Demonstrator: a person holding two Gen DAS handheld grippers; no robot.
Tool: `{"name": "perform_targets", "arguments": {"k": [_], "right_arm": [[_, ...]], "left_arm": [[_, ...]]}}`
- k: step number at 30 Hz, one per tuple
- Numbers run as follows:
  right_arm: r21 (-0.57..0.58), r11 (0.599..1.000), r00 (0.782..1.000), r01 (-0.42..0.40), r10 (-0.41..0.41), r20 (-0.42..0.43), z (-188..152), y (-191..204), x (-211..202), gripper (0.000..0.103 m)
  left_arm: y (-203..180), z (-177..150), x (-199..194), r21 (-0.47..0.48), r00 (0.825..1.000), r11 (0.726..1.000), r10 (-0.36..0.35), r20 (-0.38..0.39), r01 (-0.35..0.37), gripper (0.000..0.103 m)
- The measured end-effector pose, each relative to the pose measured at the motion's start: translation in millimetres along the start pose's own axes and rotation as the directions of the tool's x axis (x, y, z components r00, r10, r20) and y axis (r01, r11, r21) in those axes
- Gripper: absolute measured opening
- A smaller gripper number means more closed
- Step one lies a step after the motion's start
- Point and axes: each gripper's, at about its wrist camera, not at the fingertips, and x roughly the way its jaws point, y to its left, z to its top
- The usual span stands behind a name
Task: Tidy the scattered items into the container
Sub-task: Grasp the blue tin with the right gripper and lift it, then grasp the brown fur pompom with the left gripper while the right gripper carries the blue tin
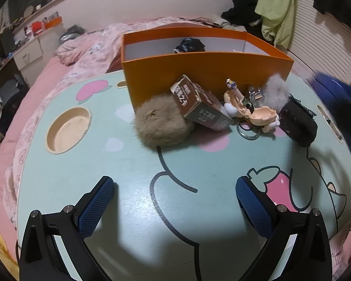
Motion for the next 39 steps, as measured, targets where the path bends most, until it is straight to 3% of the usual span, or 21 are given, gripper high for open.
{"name": "perform_targets", "arguments": {"k": [3, 6, 7, 11, 16, 18, 20, 21, 26, 31, 39], "right_arm": [[0.015, 0.998, 0.998, -0.054, 0.054, -0.022, -12, 9, -11, 0.067], [-0.011, 0.999, 0.997, -0.044, 0.043, -0.066, -30, 22, -8, 0.067], [-0.016, 0.999, 0.996, -0.039, 0.038, -0.078, -34, 25, -6, 0.067], [-0.016, 1.0, 0.989, -0.011, 0.009, -0.146, -48, 27, 13, 0.067], [0.058, 0.998, 0.985, -0.011, 0.021, -0.172, -55, 14, 21, 0.067], [0.072, 0.997, 0.985, -0.009, 0.022, -0.169, -56, 11, 20, 0.067], [0.071, 0.997, 0.986, -0.007, 0.019, -0.169, -56, 11, 20, 0.067], [0.066, 0.998, 0.986, -0.002, 0.014, -0.169, -57, 13, 20, 0.067], [0.046, 0.999, 0.985, 0.012, -0.004, -0.171, -56, 17, 20, 0.067], [0.074, 0.997, 0.986, 0.006, 0.007, -0.168, -54, 10, 20, 0.067], [0.118, 0.993, 0.995, -0.013, 0.024, -0.095, -35, 1, 8, 0.067]], "left_arm": [[9, 0, -4, -0.051, 0.999, 0.998, -0.03, 0.021, 0.031, 0.103], [18, 2, -10, -0.097, 0.997, 0.994, -0.051, 0.062, 0.057, 0.101], [19, 4, -12, -0.097, 0.996, 0.994, -0.05, 0.075, 0.057, 0.096], [18, 18, -12, -0.06, 0.996, 0.998, -0.029, 0.087, 0.034, 0.078], [17, 41, 6, 0.047, 0.998, 0.998, 0.026, 0.056, -0.028, 0.071], [11, 49, 17, 0.106, 0.998, 0.993, 0.041, 0.037, -0.045, 0.063], [8, 53, 22, 0.134, 0.999, 0.99, 0.043, 0.033, -0.047, 0.039], [7, 54, 22, 0.138, 0.999, 0.989, 0.038, 0.033, -0.042, 0.035], [14, 43, 11, 0.104, 0.998, 0.994, 0.01, 0.054, -0.015, 0.034], [29, 23, -16, 0.072, 0.995, 0.996, 0.051, 0.085, -0.057, 0.034], [47, 15, -62, 0.009, 0.978, 1.0, 0.026, 0.205, -0.029, 0.034]]}}
